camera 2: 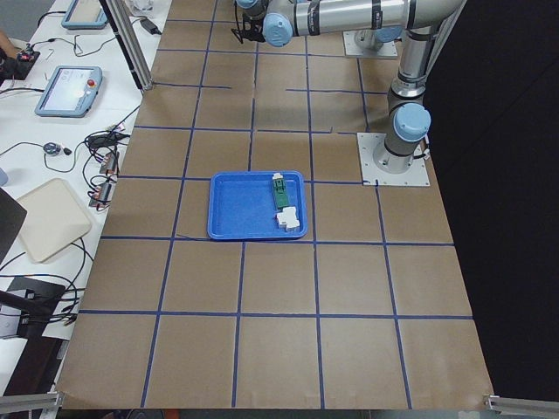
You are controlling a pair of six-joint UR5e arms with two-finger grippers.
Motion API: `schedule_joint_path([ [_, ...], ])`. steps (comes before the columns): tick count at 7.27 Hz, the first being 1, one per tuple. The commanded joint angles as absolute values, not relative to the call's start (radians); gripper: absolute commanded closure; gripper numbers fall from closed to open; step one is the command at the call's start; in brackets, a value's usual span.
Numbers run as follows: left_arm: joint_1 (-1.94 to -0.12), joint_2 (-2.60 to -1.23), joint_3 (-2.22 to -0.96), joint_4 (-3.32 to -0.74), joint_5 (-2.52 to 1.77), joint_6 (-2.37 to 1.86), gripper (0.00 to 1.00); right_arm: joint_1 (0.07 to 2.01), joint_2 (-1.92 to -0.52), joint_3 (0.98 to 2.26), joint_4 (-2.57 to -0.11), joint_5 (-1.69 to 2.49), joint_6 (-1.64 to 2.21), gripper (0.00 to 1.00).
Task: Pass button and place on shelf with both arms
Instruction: 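Grasp the button base with the right gripper and open the left gripper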
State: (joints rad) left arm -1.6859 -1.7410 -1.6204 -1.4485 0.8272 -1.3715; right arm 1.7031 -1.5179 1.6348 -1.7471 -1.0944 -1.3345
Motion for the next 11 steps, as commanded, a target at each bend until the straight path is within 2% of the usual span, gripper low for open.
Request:
schedule_joint_path([
  [1, -1.686, -1.735, -1.621, -1.448, 0.827, -1.371, 1.00, 1.733, -1.502, 1.634, -1.752, -1.101, -1.333, 0.00],
  [3, -1.686, -1.733, -1.623, -1.448, 0.827, -1.371, 1.00, 1.733, -1.502, 1.632, -1.759, -1.132, -1.351, 0.42],
  [4, -1.686, -1.733, -1.623, -1.448, 0.827, -1.371, 1.00, 1.733, -1.500, 1.637, -1.814, -1.134, -1.354, 0.53],
  [6, -1.686, -1.732, -1.623, -1.448, 0.827, -1.371, 1.00, 1.733, -1.500, 1.637, -1.827, -1.126, -1.409, 0.66],
  [8, -1.686, -1.730, -1.621, -1.448, 0.830, -1.373, 1.00, 1.733, -1.497, 1.635, -1.842, -1.123, -1.413, 0.70],
  [9, -1.686, -1.727, -1.608, -1.445, 0.842, -1.385, 0.50, 1.733, -1.497, 1.635, -1.842, -1.124, -1.413, 0.70],
  [10, -1.686, -1.726, -1.608, -1.434, 0.844, -1.385, 0.22, 1.733, -1.496, 1.634, -1.842, -1.124, -1.413, 0.70],
  [11, -1.686, -1.726, -1.609, -1.433, 0.844, -1.385, 0.08, 1.733, -1.496, 1.632, -1.842, -1.124, -1.413, 0.70],
])
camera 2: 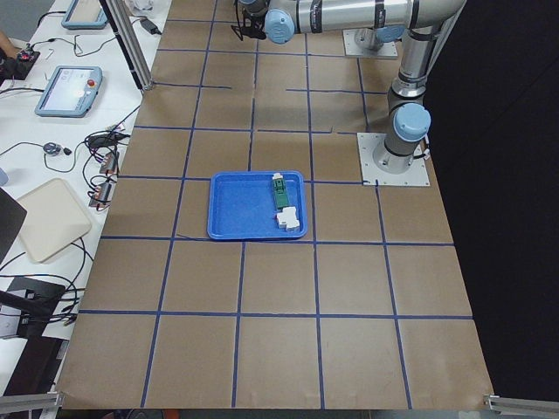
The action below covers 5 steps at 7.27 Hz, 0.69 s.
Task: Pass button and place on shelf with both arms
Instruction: 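Grasp the button base with the right gripper and open the left gripper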
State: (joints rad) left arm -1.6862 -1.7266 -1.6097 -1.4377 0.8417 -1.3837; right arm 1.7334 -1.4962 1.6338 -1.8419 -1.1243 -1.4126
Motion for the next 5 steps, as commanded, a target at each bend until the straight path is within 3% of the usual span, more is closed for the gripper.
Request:
schedule_joint_path([
  [1, -1.686, -1.726, -1.609, -1.433, 0.844, -1.385, 0.05, 1.733, -1.496, 1.632, -1.842, -1.124, -1.414, 0.70],
  [5, -1.628, -1.724, -1.598, -1.419, 1.102, -1.225, 0.02, 1.666, -1.491, 1.621, -1.830, -1.131, -1.479, 0.80],
])
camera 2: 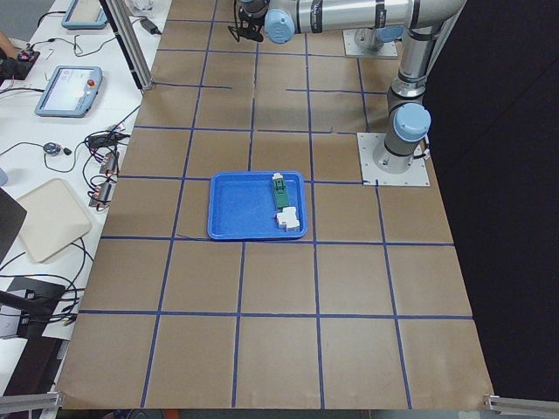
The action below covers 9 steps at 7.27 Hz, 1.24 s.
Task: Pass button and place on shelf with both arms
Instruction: 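Carry the button into the mesh basket with the right gripper while left arm withdraws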
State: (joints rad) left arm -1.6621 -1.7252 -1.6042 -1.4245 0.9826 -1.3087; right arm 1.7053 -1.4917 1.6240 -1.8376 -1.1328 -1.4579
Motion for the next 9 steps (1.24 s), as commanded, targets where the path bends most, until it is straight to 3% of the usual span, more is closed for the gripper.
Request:
schedule_joint_path([
  [1, -1.568, -1.724, -1.591, -1.423, 1.193, -1.059, 0.02, 1.614, -1.497, 1.621, -1.827, -1.129, -1.482, 0.80],
  [4, -1.483, -1.657, -1.592, -1.478, 1.453, -0.531, 0.00, 1.481, -1.503, 1.620, -1.796, -1.198, -1.578, 0.80],
  [7, -1.474, -1.528, -1.571, -1.601, 1.508, -0.169, 0.00, 1.176, -1.491, 1.576, -1.694, -1.232, -1.803, 0.81],
  [9, -1.473, -1.517, -1.595, -1.669, 1.584, -0.079, 0.00, 0.957, -1.482, 1.574, -1.667, -1.278, -2.054, 0.82],
])
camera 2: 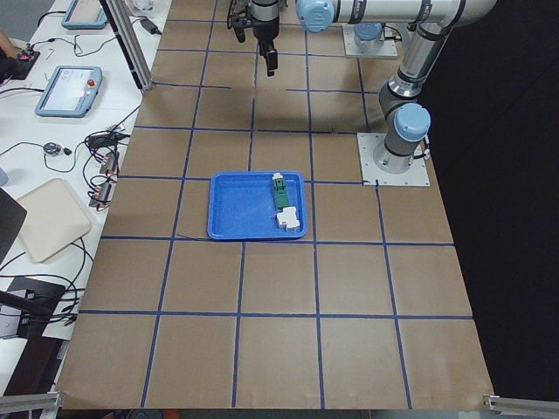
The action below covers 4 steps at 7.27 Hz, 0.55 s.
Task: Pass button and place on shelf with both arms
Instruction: 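Carry the button into the mesh basket with the right gripper while left arm withdraws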
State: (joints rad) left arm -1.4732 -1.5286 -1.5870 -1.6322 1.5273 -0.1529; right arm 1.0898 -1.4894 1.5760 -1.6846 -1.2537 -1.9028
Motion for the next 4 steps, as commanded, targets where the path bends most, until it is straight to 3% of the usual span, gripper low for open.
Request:
schedule_joint_path([
  [1, -1.473, -1.522, -1.595, -1.669, 1.604, 0.004, 0.00, 0.871, -1.436, 1.572, -1.674, -1.298, -2.157, 0.82],
  [4, -1.479, -1.506, -1.597, -1.690, 1.602, 0.069, 0.00, 0.776, -1.303, 1.572, -1.804, -1.373, -2.255, 0.82],
])
